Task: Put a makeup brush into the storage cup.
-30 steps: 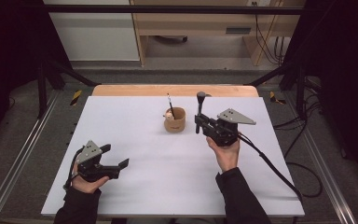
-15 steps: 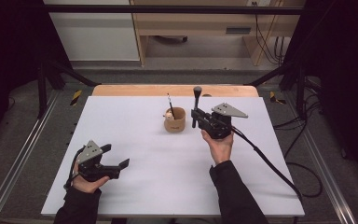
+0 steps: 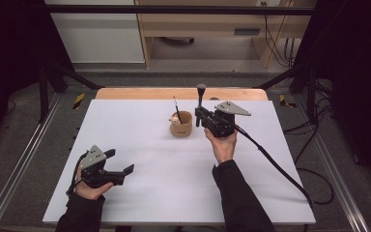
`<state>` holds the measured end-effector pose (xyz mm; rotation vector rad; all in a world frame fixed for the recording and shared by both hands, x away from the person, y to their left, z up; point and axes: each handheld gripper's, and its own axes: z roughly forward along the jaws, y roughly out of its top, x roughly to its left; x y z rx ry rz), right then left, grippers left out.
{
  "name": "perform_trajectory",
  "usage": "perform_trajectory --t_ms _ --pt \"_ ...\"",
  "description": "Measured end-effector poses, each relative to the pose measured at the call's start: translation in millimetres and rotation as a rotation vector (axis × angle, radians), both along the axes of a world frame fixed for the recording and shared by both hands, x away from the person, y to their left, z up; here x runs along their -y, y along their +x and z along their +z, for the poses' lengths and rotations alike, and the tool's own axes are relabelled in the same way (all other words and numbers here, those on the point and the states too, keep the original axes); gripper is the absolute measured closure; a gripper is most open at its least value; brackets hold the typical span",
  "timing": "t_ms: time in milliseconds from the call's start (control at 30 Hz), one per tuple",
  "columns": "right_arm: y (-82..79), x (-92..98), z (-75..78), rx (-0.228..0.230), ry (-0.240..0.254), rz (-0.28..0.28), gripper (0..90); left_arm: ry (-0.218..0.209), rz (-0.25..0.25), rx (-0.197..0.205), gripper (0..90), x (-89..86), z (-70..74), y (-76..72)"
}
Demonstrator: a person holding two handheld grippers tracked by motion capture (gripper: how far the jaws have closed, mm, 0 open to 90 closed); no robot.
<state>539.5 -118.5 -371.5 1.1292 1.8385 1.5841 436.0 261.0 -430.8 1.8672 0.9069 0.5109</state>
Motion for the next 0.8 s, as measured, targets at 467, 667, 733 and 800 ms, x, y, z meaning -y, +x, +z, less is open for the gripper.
perform_trajectory --t_ms 467,667,733,800 --pt "16.9 -8.8 0.2 0.002 0.008 -0.026 79.2 -0.005 -0.003 0.0 6.9 0.2 -0.1 0.3" --pt "23.7 -13.6 -0.4 0.004 0.004 -0.033 79.2 -0.007 -0.003 -0.003 6.9 0.6 -0.3 0.2" --pt "26.4 -15.1 -1.0 0.003 0.004 -0.036 79.2 -0.004 -0.004 -0.001 6.9 0.4 -0.1 0.3" --pt "28.8 -16.8 -1.8 0.005 0.003 -0.038 79.2 -0.006 -0.004 -0.003 6.9 0.8 -0.3 0.2"
